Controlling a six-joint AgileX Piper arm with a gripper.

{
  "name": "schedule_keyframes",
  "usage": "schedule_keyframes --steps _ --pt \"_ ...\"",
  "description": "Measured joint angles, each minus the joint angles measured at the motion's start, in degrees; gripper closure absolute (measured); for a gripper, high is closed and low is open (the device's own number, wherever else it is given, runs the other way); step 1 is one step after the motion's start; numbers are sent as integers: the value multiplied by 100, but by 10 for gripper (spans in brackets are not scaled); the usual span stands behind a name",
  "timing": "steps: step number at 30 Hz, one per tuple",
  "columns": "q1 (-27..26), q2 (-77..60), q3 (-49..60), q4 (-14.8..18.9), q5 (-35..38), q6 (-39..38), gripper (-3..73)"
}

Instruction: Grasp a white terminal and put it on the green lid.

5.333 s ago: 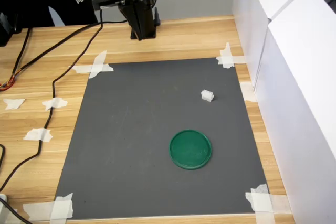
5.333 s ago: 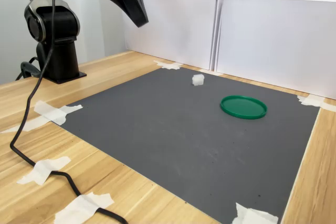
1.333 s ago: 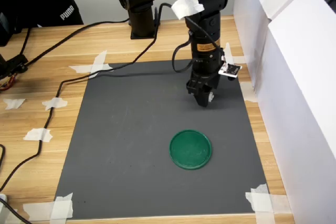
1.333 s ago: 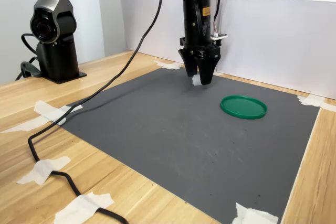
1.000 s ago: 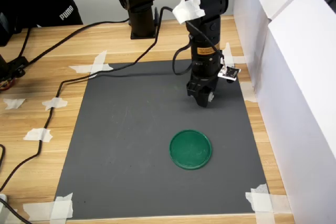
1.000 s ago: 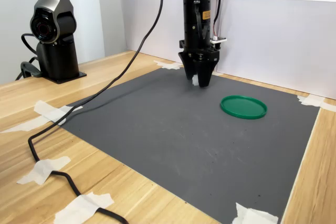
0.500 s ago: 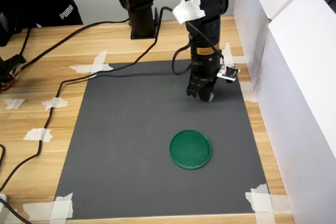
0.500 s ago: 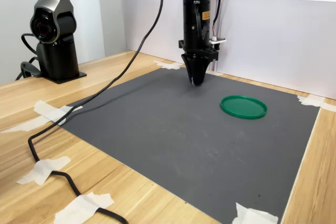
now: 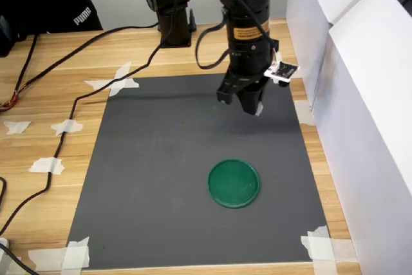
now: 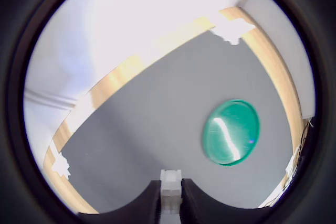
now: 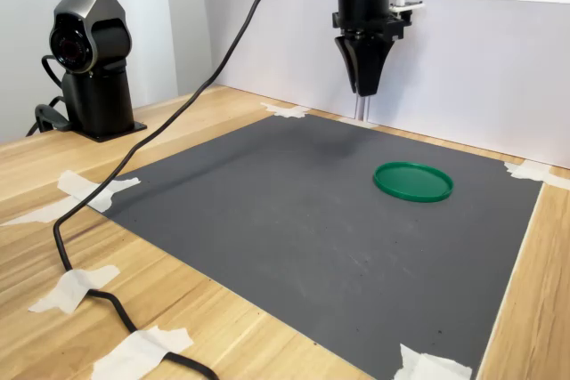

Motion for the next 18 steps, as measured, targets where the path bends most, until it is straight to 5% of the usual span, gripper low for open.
schedule_keyframes --steps 7,18 --pt "-547 194 -731 -19 -46 -69 608" --pt "-577 1077 -1179 -122 -46 -151 608"
